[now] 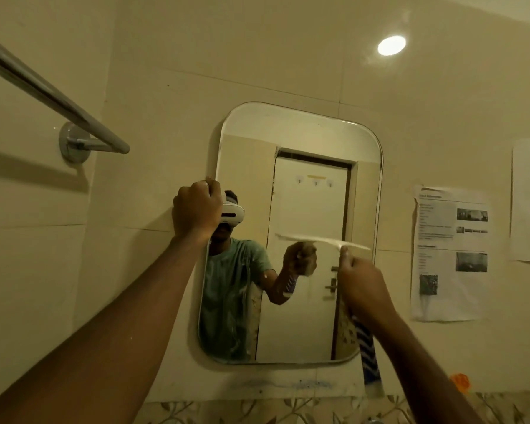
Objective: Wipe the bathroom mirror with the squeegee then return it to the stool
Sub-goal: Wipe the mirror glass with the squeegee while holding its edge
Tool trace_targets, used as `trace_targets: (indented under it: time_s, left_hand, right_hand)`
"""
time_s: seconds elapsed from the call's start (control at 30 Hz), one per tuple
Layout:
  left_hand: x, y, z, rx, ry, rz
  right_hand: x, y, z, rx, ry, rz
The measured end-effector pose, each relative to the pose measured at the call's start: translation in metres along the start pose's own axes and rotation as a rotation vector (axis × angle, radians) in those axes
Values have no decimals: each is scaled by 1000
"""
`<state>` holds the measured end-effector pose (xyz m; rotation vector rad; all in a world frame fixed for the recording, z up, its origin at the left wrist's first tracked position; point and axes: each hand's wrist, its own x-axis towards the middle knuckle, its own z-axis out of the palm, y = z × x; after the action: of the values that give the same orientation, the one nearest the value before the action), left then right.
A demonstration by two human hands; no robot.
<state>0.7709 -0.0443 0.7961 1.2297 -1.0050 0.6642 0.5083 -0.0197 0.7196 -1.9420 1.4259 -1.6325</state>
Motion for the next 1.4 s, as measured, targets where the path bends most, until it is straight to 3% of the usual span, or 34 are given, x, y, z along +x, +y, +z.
trace_targets:
  time_s: [0.2, 0.5, 0.87, 1.03, 1.2, 1.4]
  left_hand:
    - [-16, -4, -1, 49, -5, 3]
    - [-37, -10, -1, 78, 14, -29]
    - [-34, -16, -4, 67, -4, 55]
    - [-32, -22, -3, 51, -19, 121]
    - [-47, -27, -6, 46, -50, 86]
    - [-56, -26, -10, 32, -38, 63]
  right_hand:
    - [49, -38, -17, 12, 89, -126]
    - [-29, 52, 32, -19, 20, -60]
    - [24, 15, 8, 33, 90, -119]
    - [-39, 72, 52, -12, 100, -12]
    - [-94, 104, 66, -127, -8, 157]
    - [-58, 71, 42, 22, 49, 61]
